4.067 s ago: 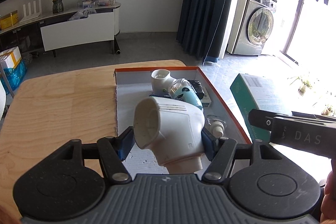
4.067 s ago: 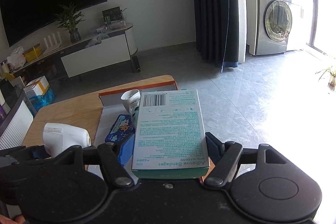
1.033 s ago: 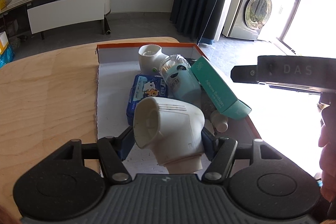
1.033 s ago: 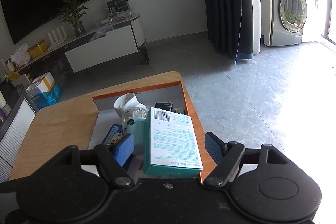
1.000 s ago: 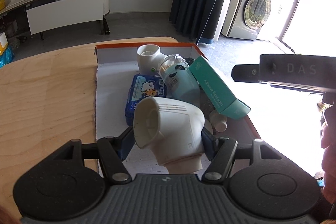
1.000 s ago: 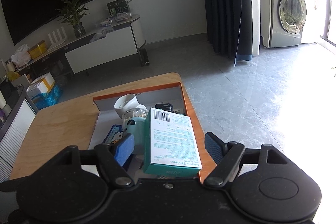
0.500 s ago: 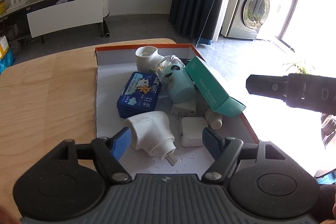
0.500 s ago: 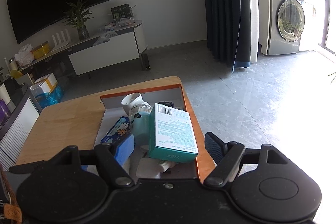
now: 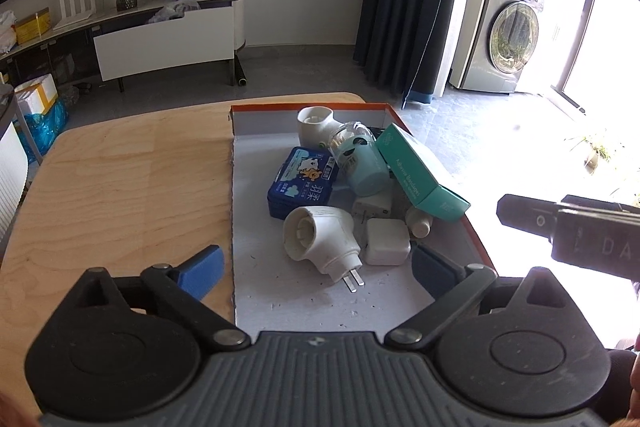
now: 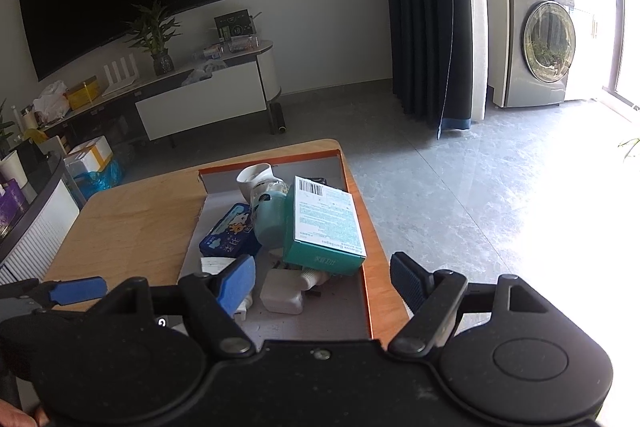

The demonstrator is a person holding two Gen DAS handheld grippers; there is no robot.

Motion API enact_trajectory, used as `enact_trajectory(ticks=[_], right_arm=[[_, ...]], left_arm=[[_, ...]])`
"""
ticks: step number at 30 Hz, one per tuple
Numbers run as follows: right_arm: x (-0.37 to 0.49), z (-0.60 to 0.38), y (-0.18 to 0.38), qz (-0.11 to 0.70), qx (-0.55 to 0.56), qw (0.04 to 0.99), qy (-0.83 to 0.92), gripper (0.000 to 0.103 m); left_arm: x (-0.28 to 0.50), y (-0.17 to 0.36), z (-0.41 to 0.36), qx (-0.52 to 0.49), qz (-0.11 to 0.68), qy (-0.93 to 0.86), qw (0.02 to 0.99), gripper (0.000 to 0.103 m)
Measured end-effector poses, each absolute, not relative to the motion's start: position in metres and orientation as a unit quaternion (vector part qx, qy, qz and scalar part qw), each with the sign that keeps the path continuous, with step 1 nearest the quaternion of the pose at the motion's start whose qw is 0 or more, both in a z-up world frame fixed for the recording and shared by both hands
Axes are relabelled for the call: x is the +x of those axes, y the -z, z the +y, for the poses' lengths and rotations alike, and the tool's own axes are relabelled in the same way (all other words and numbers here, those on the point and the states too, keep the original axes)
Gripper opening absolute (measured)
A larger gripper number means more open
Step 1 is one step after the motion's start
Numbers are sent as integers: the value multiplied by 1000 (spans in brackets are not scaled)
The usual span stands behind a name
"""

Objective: Organize rigid objects
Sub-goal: 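Release the teal bandage box into the box by opening the right gripper, then withdraw both open grippers from the filled box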

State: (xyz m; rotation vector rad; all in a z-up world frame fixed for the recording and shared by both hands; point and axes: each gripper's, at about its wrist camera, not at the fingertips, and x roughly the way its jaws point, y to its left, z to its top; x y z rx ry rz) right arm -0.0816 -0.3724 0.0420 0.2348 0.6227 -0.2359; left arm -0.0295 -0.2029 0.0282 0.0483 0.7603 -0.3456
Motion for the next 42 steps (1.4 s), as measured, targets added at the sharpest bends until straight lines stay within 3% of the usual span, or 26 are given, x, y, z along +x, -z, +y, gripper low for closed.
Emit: enact_trajectory(ticks=[42], right_arm=[[-105,-362,-10,358,108,921,107,89]], left_arm=[[-43,-5,-194,35,410,109,905,103]])
